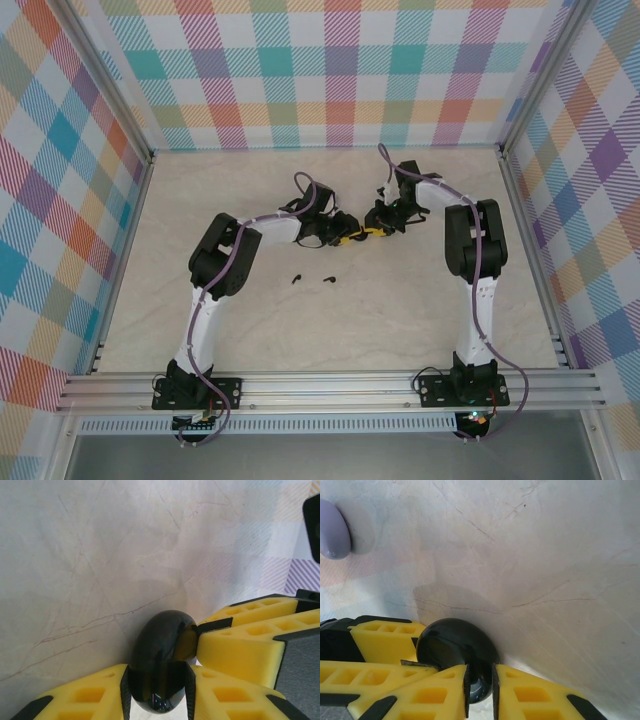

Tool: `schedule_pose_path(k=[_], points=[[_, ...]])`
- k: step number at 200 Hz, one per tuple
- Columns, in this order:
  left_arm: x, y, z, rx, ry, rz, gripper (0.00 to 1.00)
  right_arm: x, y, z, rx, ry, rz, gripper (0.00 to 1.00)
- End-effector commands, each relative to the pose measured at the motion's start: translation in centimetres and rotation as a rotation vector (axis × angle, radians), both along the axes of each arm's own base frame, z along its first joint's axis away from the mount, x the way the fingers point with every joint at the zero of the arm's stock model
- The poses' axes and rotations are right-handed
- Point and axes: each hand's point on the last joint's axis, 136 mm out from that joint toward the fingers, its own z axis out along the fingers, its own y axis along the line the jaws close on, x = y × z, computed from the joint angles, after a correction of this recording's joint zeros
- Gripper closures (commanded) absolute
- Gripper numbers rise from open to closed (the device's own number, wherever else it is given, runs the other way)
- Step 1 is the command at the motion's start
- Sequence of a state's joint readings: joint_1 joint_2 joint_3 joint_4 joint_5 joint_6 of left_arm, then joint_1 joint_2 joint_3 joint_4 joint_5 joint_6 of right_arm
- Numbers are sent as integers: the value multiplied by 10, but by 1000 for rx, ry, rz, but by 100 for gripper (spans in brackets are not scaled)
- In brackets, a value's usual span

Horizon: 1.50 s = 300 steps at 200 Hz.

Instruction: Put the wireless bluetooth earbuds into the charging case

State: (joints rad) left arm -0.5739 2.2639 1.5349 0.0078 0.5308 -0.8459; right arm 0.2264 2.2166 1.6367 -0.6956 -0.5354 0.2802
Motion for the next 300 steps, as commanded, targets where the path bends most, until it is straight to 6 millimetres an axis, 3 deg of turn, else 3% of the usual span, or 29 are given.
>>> schedule_pose_path(k=[1, 28, 96, 121, 142, 169, 198, 238, 267, 300], points=[[-4, -12, -17, -38, 6, -11, 65, -17, 4, -14, -5, 62, 20, 78], [-4, -13, -12, -67, 0, -5, 62, -16, 3, -14, -3, 63, 16, 78], [-9, -6, -23, -19, 22, -6, 77, -14, 3, -6, 6, 48, 9, 78], [-9, -3, -17, -3, 2, -6, 82, -11, -2, 8, 1, 9, -15, 73], [-8, 6, -4, 2, -32, -1, 84, -9, -12, 33, 24, -54, -49, 70], [-4, 21, 28, -27, -115, 7, 84, -9, -26, 77, 75, -156, -98, 62], [-6, 32, 80, -87, -248, -14, 84, -18, -34, 118, 156, -256, -117, 57], [-19, 42, 163, -180, -457, -73, 88, -38, -24, 176, 304, -403, -53, 53], [-39, 47, 223, -257, -621, -138, 88, -52, -13, 214, 434, -472, 3, 50], [-63, 53, 268, -308, -748, -195, 88, -67, -4, 252, 550, -543, 68, 48]])
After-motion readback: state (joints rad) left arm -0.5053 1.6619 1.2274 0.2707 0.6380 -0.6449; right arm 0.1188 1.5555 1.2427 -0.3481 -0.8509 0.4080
